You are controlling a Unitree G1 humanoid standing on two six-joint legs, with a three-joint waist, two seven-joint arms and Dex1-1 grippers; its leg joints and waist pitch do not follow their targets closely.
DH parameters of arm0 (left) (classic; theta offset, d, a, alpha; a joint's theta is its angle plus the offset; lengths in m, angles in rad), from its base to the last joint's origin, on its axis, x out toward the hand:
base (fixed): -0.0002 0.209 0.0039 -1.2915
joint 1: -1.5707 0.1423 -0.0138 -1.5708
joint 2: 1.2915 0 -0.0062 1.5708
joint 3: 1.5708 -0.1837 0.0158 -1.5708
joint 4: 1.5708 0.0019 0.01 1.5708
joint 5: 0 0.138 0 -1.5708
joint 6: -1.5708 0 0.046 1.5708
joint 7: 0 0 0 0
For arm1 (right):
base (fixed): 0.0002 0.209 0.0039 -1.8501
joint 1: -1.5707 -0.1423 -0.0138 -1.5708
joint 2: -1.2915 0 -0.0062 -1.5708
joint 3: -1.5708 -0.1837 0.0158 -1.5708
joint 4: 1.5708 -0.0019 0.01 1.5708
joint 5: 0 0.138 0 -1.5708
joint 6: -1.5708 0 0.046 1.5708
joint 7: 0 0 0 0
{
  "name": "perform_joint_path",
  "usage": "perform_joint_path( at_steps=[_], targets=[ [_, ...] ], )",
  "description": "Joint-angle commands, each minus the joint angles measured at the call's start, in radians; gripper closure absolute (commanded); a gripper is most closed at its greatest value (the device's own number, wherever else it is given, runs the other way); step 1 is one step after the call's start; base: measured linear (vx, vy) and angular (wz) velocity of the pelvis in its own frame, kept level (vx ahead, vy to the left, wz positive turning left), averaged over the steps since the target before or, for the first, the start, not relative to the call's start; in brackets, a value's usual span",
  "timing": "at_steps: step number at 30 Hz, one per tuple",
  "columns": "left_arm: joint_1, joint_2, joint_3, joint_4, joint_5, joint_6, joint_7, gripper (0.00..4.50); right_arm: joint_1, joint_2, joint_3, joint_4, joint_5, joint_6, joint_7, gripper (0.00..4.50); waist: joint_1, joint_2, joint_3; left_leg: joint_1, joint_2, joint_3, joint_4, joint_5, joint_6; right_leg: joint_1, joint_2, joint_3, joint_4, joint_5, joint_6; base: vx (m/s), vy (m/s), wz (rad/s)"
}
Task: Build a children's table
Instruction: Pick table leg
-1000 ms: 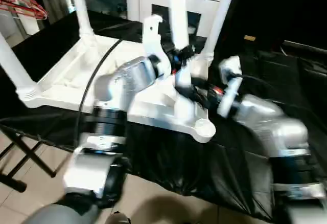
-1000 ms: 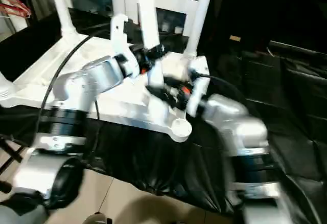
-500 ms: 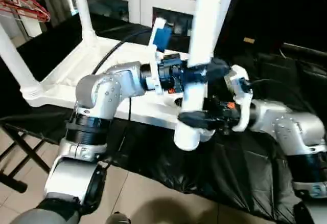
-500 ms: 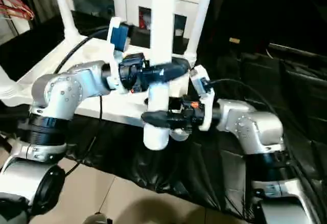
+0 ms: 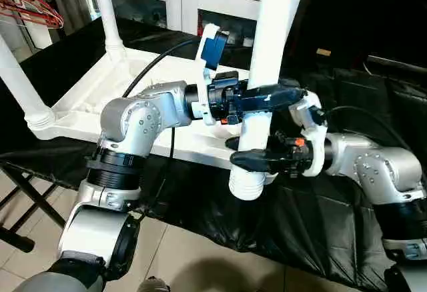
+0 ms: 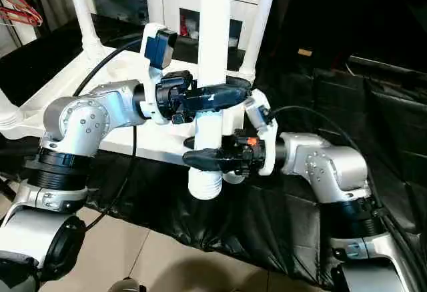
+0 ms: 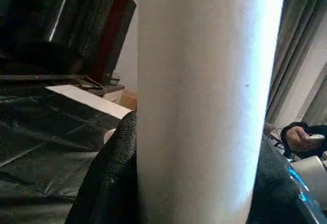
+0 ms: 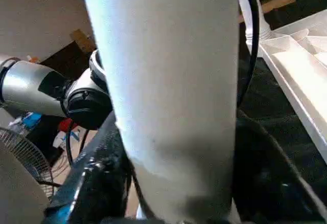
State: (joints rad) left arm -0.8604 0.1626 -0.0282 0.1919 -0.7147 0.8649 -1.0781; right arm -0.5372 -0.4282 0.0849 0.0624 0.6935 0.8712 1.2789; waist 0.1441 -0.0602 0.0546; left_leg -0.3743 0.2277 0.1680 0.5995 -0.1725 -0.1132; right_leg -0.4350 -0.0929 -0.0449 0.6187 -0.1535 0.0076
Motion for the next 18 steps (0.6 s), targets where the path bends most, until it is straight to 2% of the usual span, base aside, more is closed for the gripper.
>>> perform_joint_path(
  at_steps=[1, 2, 3, 4, 6, 7, 9, 10, 12, 15, 16, 18],
  targets=[
    [0.003, -0.001, -0.001, -0.009, -0.001, -0.002, 0.006, 2.62, 0.009, 0.006, -0.001, -0.028, 0.023, 0.010, -0.008, 2.35, 0.002, -0.008, -0.075, 0.002, -0.016, 0.019, -0.065, -0.136, 0.008, 0.073, -0.023, 0.017, -0.060, -0.184, -0.193, 0.000, 0.000, 0.00],
    [0.004, -0.001, 0.001, -0.009, -0.004, 0.002, 0.008, 2.62, 0.009, 0.009, -0.002, -0.028, 0.023, 0.010, -0.012, 2.38, 0.002, -0.008, -0.075, 0.003, -0.016, 0.019, -0.065, -0.141, 0.007, 0.073, -0.024, 0.017, -0.061, -0.190, -0.191, 0.000, 0.000, 0.00],
    [0.004, -0.002, 0.005, -0.008, -0.004, 0.004, 0.017, 2.06, 0.011, 0.014, -0.005, -0.029, 0.022, 0.007, -0.020, 2.42, 0.002, -0.008, -0.075, 0.003, -0.016, 0.019, -0.065, -0.143, 0.006, 0.073, -0.024, 0.017, -0.061, -0.197, -0.188, 0.000, 0.000, 0.00],
    [0.004, -0.005, 0.008, -0.006, -0.003, 0.004, 0.026, 1.92, 0.013, 0.017, -0.006, -0.030, 0.021, 0.004, -0.024, 2.44, 0.002, -0.008, -0.074, 0.003, -0.016, 0.019, -0.065, -0.150, 0.003, 0.072, -0.024, 0.017, -0.063, -0.207, -0.186, 0.000, 0.000, 0.00],
    [0.001, -0.018, 0.022, 0.002, 0.008, -0.019, 0.065, 1.92, 0.015, 0.028, -0.013, -0.031, 0.016, -0.006, -0.045, 2.47, 0.001, -0.008, -0.074, 0.003, -0.015, 0.018, -0.066, -0.160, 0.002, 0.072, -0.024, 0.017, -0.064, -0.217, -0.181, 0.000, 0.000, 0.00],
    [-0.002, -0.024, 0.028, 0.010, 0.017, -0.028, 0.090, 1.75, 0.016, 0.040, -0.022, -0.027, 0.010, -0.020, -0.068, 2.53, 0.003, -0.007, -0.075, 0.003, -0.015, 0.018, -0.066, -0.159, -0.001, 0.071, -0.025, 0.017, -0.065, -0.223, -0.177, 0.000, 0.000, 0.00],
    [-0.011, -0.039, 0.036, 0.038, 0.074, -0.066, 0.192, 1.50, 0.011, 0.072, -0.047, -0.009, -0.011, -0.056, -0.137, 2.58, 0.001, -0.008, -0.074, 0.002, -0.013, 0.016, -0.067, -0.158, -0.008, 0.070, -0.025, 0.017, -0.066, -0.222, -0.171, 0.000, 0.000, 0.00],
    [-0.016, -0.045, 0.042, 0.050, 0.091, -0.071, 0.230, 1.47, 0.008, 0.082, -0.055, -0.003, -0.017, -0.065, -0.157, 2.59, 0.000, -0.005, -0.074, 0.003, -0.014, 0.016, -0.067, -0.162, -0.011, 0.070, -0.024, 0.016, -0.066, -0.228, -0.167, 0.000, 0.000, 0.00],
    [-0.037, -0.074, 0.085, 0.096, 0.128, -0.064, 0.387, 1.48, -0.008, 0.112, -0.083, 0.026, -0.025, -0.072, -0.225, 2.59, 0.000, -0.006, -0.074, 0.006, -0.015, 0.018, -0.066, -0.174, -0.019, 0.065, -0.023, 0.017, -0.071, -0.255, -0.152, 0.000, 0.000, 0.00],
    [-0.040, -0.107, 0.134, 0.094, 0.146, -0.058, 0.535, 1.48, -0.009, 0.128, -0.086, 0.030, -0.044, -0.089, -0.272, 2.59, 0.003, -0.013, -0.077, 0.001, -0.017, 0.017, -0.066, -0.146, -0.015, 0.073, -0.023, 0.015, -0.068, -0.227, -0.149, 0.000, 0.000, 0.00],
    [-0.040, -0.107, 0.134, 0.094, 0.146, -0.058, 0.535, 1.48, -0.009, 0.128, -0.086, 0.030, -0.044, -0.089, -0.272, 2.59, 0.003, -0.011, -0.078, 0.000, -0.017, 0.016, -0.065, -0.138, -0.014, 0.073, -0.023, 0.016, -0.064, -0.205, -0.151, 0.000, 0.000, 0.00],
    [-0.039, -0.124, 0.140, 0.082, 0.176, -0.062, 0.618, 1.48, -0.008, 0.136, -0.080, 0.029, -0.062, -0.101, -0.305, 2.59, 0.002, -0.015, -0.079, -0.003, -0.016, 0.015, -0.065, -0.117, -0.011, 0.076, -0.022, 0.016, -0.060, -0.174, -0.152, 0.000, 0.000, 0.00]
  ],
)
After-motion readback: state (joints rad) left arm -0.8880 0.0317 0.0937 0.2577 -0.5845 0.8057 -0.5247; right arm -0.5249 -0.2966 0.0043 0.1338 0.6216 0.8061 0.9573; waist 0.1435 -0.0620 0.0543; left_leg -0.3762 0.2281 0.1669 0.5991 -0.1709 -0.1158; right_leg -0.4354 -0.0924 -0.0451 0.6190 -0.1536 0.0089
